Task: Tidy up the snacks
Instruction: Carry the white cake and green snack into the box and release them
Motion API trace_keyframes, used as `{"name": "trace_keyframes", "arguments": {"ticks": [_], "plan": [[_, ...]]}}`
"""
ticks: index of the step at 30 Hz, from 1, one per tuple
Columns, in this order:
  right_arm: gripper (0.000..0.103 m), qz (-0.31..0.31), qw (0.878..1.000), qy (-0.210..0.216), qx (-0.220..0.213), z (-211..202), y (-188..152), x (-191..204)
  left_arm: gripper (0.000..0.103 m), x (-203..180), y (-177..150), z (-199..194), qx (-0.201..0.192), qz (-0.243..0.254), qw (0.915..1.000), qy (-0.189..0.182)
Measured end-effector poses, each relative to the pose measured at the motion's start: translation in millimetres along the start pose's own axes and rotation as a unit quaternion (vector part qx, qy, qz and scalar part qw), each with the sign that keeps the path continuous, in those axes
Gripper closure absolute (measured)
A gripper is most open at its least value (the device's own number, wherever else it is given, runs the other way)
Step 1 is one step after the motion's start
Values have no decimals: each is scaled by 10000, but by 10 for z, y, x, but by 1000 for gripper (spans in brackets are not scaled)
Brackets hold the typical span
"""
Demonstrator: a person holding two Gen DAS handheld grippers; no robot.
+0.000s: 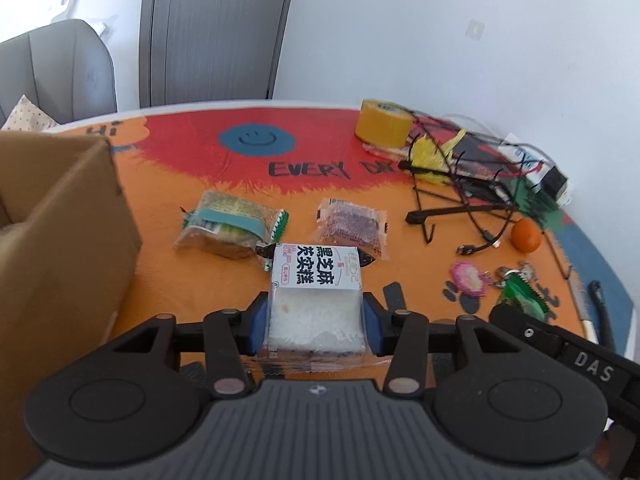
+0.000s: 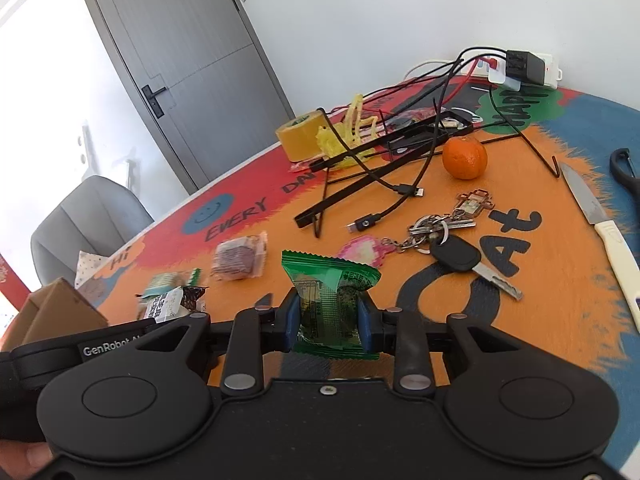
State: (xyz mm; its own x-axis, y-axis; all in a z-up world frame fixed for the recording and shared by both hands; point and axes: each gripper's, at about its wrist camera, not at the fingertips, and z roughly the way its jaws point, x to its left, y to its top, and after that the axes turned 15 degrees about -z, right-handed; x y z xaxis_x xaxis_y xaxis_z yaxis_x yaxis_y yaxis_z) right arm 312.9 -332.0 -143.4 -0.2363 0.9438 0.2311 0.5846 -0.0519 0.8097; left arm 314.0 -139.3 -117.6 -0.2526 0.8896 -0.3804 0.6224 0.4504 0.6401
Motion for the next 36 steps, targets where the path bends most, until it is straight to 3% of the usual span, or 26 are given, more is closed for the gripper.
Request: {"name": "trace_keyframes", "arguments": {"ticks": [15,36], "plan": [[73,-391,9977,225,-514,-509,167,542,56,203,138,-854,-607,-107,9974,-366],[73,-942,9899,750,-749,-807,226,1394,56,916,248,-1585,-1048,-462,9933,-151]]}}
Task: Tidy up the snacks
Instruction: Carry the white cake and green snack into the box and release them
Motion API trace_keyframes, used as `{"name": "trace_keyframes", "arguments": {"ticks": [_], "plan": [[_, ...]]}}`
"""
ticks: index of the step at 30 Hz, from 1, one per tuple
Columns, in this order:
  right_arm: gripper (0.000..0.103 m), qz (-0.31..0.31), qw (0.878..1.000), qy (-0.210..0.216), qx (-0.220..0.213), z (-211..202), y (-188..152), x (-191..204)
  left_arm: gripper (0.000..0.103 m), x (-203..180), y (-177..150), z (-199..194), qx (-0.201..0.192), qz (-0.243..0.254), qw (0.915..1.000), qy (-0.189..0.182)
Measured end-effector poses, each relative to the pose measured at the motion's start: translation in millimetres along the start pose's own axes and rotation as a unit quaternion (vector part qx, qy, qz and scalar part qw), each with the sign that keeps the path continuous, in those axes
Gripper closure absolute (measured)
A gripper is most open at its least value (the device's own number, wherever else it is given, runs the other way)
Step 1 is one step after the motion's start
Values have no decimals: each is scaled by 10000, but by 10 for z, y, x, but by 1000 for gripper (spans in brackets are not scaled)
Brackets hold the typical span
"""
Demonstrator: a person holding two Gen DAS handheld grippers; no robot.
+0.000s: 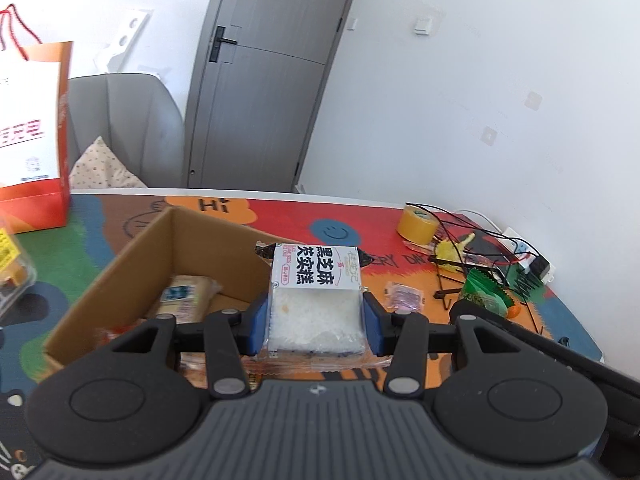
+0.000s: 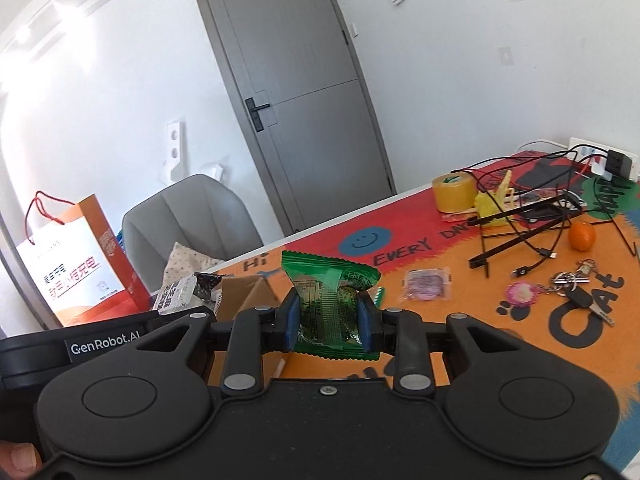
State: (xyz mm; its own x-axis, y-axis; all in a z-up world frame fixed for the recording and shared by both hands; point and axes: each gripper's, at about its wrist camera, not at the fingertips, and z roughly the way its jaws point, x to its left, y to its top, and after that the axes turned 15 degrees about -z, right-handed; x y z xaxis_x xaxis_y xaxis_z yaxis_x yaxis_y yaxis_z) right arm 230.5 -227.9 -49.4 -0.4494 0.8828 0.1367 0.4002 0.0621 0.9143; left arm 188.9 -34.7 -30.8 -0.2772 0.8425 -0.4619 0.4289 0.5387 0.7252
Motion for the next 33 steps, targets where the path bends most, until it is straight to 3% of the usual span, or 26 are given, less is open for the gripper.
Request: {"name": "trace_keyframes", "arguments": {"ticks": [17,22,33], "plan": [[73,-281,9985,448,115,239,91,613,56,580,268,12,-72,-362,9988,308],[73,-296,9982,481,198,347,101,691,64,632,331,117,-18,-417,9988,246],[73,-380,9973,577,254,512,160,803,59,778,390,69,-71,-577,9974,419]]}}
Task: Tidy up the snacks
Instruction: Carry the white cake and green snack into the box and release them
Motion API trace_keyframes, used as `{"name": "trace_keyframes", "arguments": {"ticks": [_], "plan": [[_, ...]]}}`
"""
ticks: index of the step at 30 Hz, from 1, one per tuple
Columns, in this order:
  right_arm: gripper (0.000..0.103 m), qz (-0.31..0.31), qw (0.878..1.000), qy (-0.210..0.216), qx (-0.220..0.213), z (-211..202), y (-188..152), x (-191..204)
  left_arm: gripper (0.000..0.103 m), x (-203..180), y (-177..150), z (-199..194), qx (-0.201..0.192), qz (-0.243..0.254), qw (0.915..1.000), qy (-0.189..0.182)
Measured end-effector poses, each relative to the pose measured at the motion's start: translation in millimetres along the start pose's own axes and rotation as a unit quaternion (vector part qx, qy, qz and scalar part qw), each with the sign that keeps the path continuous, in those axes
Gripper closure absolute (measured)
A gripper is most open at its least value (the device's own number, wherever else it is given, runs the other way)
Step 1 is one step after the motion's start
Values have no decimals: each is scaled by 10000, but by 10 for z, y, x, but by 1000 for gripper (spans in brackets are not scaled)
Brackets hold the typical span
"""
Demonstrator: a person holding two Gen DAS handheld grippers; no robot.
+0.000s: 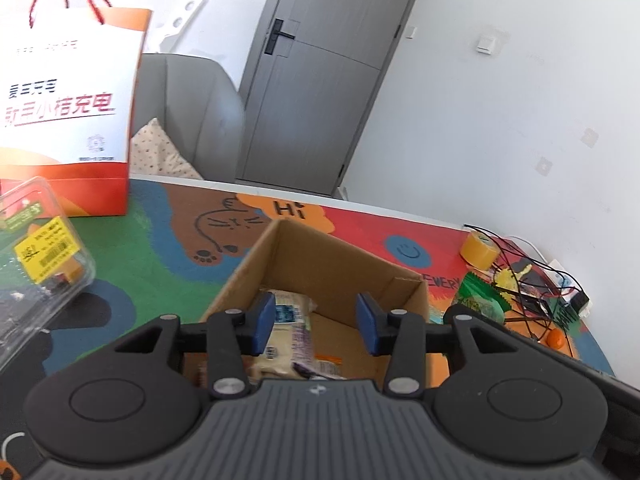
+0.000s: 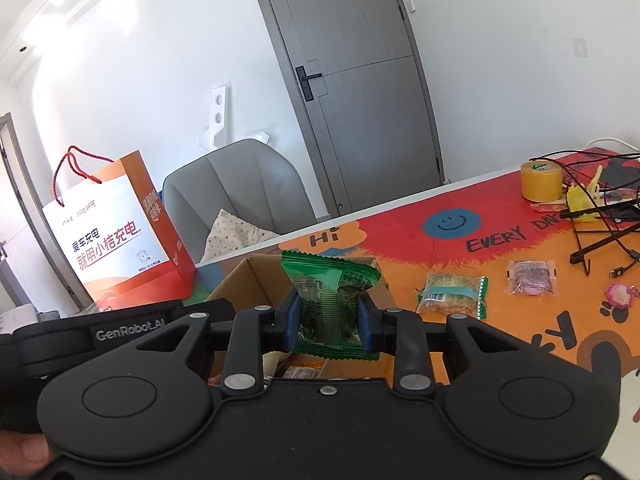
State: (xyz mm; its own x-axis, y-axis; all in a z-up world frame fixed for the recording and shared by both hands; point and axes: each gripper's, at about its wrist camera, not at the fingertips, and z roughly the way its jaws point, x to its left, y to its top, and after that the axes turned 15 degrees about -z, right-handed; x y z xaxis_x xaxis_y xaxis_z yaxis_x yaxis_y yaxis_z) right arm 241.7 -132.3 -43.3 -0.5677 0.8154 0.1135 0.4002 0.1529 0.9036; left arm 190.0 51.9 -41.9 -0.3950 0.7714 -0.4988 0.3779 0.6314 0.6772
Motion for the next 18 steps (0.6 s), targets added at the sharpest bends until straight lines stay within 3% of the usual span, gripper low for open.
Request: {"name": "trace_keyframes", "arguments": {"ticks": [6,10,18], "plan": [[71,-66,9999,131,43,112,76,97,43,155,76,-60,-115,-138,9997,181],[57,55,9999,115,85,134,77,103,26,212,88,-103,-151,-185,9996,167],[52,111,9999,-52,74,-18,38,41,17,204,35,-137,-130,-159,9997,150]]}}
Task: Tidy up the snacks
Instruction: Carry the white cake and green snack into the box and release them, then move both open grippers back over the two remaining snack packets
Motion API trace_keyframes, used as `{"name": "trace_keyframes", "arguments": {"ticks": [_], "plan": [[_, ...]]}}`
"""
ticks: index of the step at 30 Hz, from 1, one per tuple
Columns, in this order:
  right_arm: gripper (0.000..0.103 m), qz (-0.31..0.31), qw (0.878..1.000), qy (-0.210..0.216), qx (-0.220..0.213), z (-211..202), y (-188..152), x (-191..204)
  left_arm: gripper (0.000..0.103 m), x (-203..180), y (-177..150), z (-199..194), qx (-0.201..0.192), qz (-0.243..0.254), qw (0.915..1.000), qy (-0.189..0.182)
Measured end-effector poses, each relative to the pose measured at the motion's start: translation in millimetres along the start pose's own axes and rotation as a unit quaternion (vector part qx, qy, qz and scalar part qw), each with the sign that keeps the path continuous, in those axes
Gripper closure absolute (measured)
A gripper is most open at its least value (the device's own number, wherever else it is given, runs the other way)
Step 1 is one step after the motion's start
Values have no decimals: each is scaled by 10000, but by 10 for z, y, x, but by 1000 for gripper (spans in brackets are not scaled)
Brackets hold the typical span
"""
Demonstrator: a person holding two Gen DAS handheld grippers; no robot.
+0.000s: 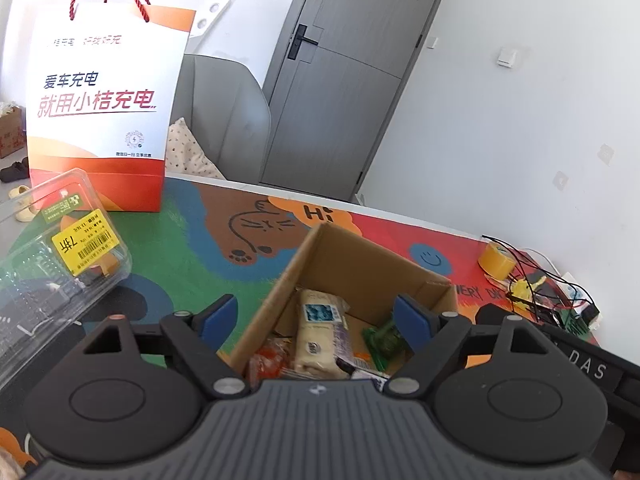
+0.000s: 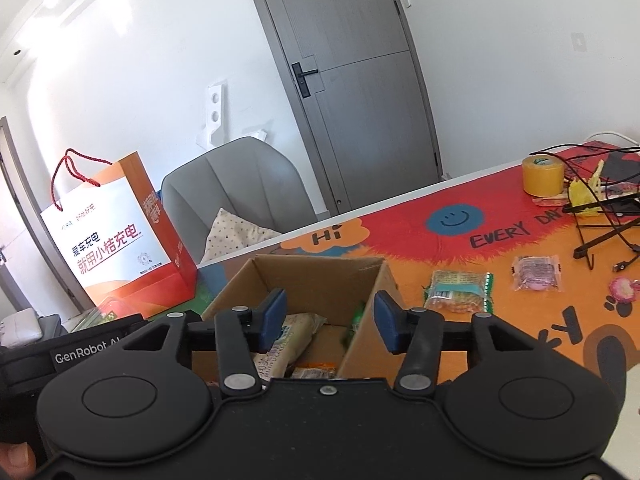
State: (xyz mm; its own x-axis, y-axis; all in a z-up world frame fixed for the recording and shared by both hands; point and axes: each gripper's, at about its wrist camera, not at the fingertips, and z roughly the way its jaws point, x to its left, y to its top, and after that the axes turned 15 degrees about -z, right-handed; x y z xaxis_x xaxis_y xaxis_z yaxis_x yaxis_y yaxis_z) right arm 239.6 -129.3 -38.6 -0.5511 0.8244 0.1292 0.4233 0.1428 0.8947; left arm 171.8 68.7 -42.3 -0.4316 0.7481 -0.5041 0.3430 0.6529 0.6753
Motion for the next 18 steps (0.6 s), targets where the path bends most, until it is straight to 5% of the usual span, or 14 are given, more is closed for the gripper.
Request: {"name": "trace_keyframes", "arguments": {"ticks": [18], "plan": [[37,314,9985,-439,92,-522,-282,-534,8,-333,-311,-196,111,413,9991,-72]]}}
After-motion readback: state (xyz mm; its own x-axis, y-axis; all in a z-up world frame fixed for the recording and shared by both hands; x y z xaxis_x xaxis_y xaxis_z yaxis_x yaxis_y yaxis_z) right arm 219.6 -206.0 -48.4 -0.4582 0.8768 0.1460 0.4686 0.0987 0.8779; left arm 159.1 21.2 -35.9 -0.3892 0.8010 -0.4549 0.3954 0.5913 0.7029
